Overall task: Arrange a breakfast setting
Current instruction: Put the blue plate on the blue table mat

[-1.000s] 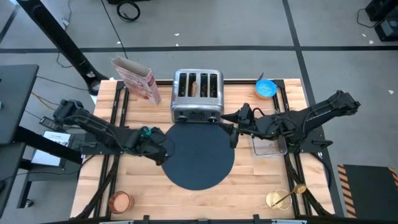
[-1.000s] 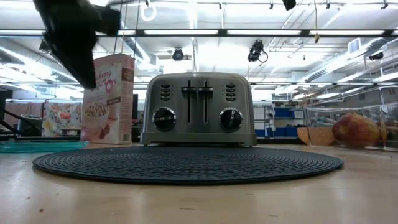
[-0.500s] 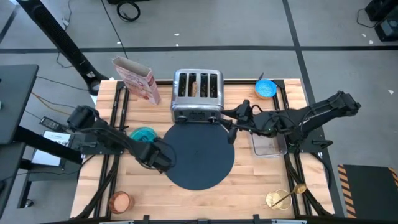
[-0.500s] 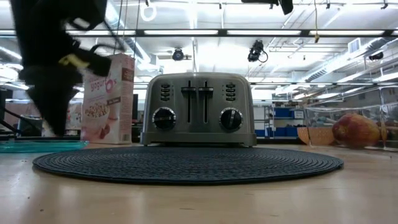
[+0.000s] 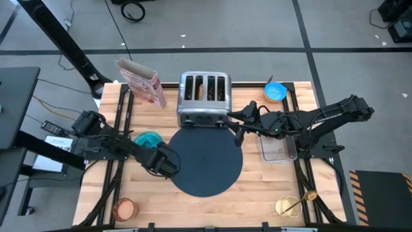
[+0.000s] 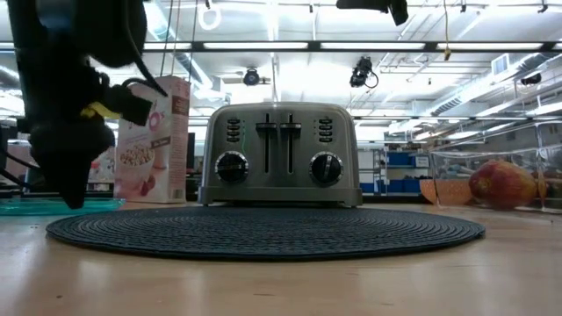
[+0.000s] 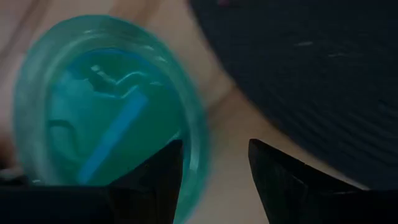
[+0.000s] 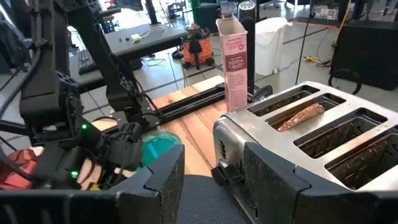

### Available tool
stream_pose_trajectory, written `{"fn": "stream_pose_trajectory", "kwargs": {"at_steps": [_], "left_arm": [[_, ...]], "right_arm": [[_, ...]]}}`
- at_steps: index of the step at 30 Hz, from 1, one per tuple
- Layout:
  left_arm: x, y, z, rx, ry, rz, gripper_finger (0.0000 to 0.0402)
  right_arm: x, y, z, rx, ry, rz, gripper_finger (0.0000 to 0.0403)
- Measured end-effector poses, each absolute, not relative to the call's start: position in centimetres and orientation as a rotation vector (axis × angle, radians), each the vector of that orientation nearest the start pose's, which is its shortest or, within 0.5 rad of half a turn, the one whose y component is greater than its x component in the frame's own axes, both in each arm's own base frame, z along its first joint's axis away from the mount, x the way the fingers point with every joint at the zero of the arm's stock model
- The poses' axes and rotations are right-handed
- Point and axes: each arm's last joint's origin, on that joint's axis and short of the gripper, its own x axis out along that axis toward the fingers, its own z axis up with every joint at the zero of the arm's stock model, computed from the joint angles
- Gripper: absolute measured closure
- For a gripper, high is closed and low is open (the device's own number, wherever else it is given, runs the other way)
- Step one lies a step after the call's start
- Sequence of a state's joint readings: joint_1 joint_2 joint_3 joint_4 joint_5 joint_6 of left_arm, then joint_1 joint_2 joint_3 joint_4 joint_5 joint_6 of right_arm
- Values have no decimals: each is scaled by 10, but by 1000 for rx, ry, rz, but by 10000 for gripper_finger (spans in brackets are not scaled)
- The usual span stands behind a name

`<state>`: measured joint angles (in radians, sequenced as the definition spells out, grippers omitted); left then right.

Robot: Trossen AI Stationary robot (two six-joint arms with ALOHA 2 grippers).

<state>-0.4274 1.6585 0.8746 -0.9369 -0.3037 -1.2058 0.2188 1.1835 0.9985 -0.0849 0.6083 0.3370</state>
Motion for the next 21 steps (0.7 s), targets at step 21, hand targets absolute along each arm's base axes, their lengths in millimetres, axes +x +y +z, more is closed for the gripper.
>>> {"fn": "stream_pose_trajectory", "kwargs": {"at_steps": [21], "left_arm": [[225, -71, 131, -447, 1451, 856, 294]], "right_arm": [[258, 40, 337, 201, 185, -422, 231]]}}
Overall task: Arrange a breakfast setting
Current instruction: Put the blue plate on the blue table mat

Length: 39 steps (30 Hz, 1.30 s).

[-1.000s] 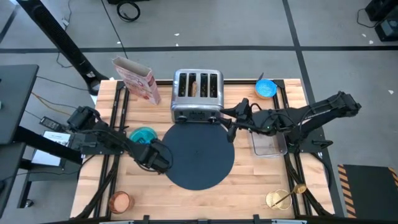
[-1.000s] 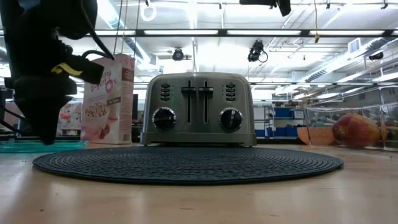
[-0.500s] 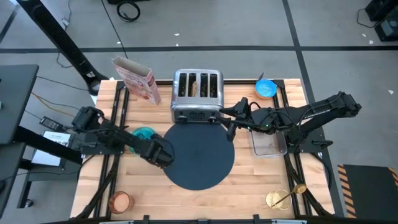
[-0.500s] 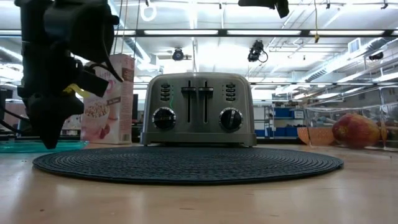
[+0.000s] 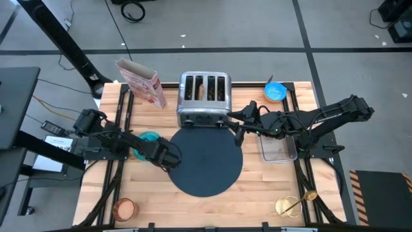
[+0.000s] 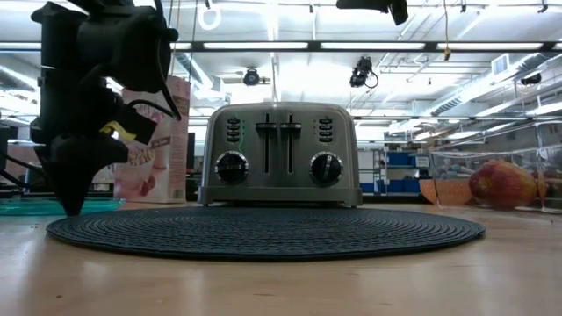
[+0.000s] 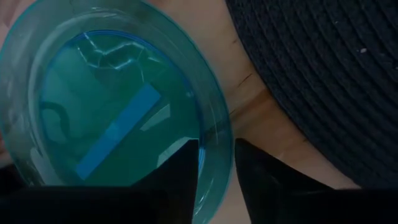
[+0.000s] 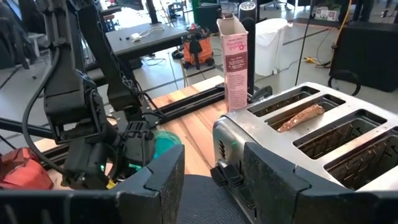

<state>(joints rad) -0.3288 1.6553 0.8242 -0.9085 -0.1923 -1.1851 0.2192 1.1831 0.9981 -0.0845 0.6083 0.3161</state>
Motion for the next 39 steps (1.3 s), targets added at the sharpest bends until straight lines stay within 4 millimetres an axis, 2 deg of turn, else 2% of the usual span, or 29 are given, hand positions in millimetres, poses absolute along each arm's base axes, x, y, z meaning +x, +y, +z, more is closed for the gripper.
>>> {"fn": "stream_pose_trajectory", "kwargs": {"at_steps": [9, 28, 36, 39], "left_arm": [[225, -71, 131, -451, 1444, 861, 344], [222, -76, 132, -442, 1466, 841, 351], [222, -76, 133, -451, 1472, 835, 392], [222, -76, 133, -447, 1473, 830, 395]], "right_arm": [[258, 39, 337, 193, 186, -426, 231], [258, 39, 337, 145, 196, -421, 231], [258, 39, 338, 125, 199, -419, 231], [258, 39, 339, 122, 188, -417, 231]]}}
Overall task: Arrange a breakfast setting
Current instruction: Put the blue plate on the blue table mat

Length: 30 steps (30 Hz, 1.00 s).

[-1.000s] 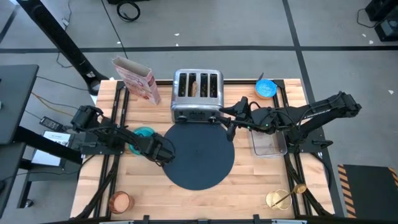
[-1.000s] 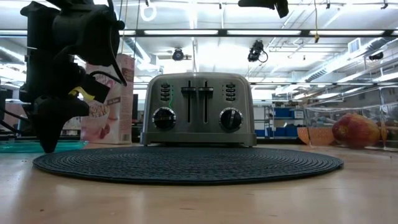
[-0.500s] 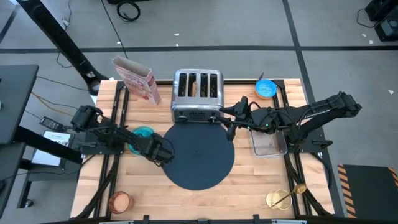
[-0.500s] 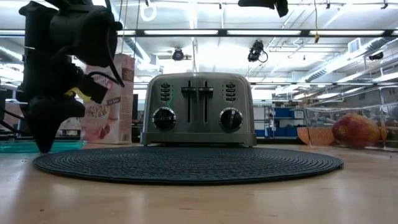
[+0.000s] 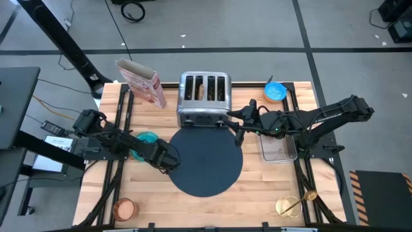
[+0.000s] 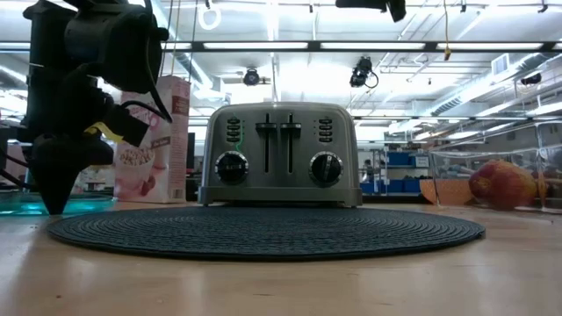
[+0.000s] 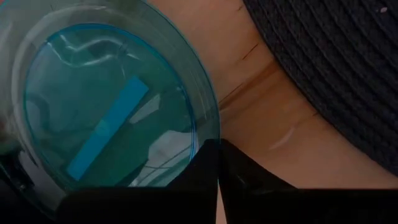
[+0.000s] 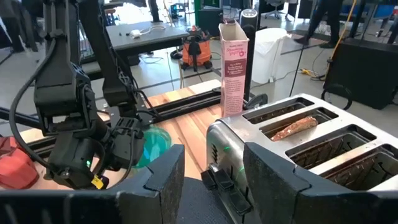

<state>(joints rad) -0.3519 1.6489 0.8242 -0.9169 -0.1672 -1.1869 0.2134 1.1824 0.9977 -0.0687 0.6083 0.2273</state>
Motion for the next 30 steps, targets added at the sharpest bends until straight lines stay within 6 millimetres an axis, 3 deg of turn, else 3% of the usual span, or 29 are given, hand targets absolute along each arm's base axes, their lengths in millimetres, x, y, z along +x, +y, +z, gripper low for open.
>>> {"fn": "stream_pose_trajectory", "kwargs": {"at_steps": [5, 16, 22, 30], "left_arm": [[224, -78, 140, -401, 1501, 802, 392], [244, -94, 193, -214, 1530, 663, 396], [247, -122, 223, 116, 1442, 447, 396], [233, -166, 228, 600, 1362, -6, 396]], "right_arm": [[258, 39, 340, 100, 180, -413, 231], [257, 42, 335, 37, 239, -400, 231], [251, 54, 326, -23, 341, -354, 231], [237, 103, 320, 57, 359, -177, 231]]}}
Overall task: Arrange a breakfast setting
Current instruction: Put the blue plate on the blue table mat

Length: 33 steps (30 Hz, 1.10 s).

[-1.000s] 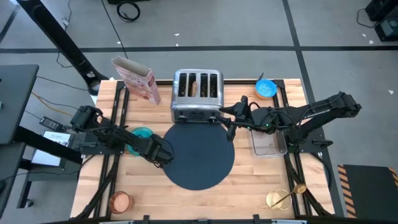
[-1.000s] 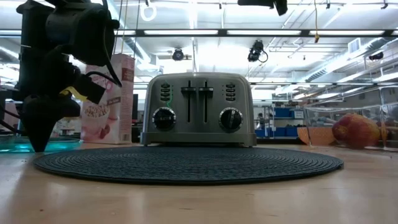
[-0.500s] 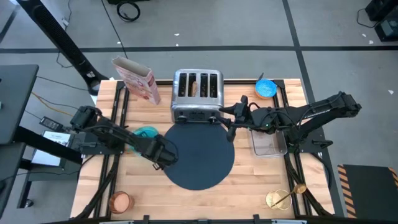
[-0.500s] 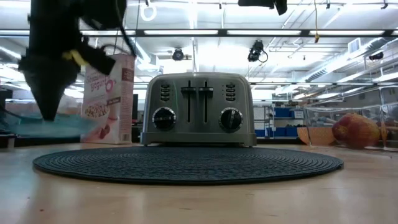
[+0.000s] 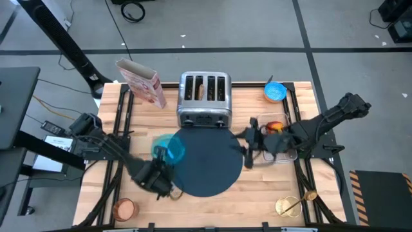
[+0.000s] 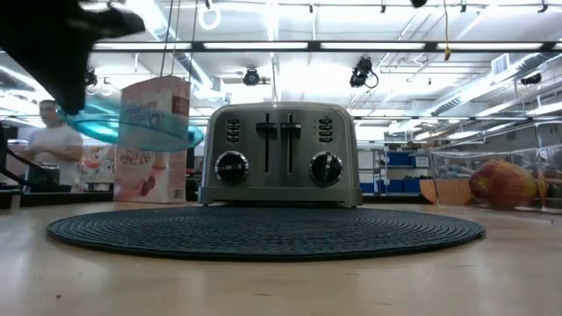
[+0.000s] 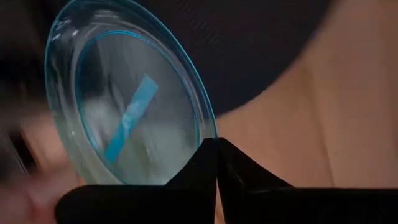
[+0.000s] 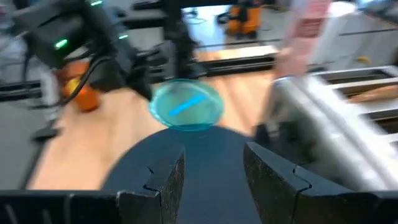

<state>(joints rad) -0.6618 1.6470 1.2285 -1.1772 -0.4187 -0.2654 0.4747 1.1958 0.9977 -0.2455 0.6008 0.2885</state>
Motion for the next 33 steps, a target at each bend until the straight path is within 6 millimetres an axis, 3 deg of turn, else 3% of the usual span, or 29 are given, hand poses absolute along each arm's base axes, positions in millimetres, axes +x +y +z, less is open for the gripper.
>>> {"fn": "stream_pose_trajectory", "kwargs": {"at_steps": [5, 14, 26, 33], "left_arm": [[236, -187, 224, 830, 1202, -268, 396], [260, -198, 218, 897, 980, -404, 397], [278, -202, 173, 899, 1102, -467, 397], [279, -202, 161, 901, 1155, -483, 394]], "right_arm": [[233, 136, 320, 70, 381, -76, 232], [240, 165, 298, 50, 487, 1, 232], [252, 189, 263, 101, 600, 36, 232], [262, 194, 245, 83, 652, 36, 232]]}}
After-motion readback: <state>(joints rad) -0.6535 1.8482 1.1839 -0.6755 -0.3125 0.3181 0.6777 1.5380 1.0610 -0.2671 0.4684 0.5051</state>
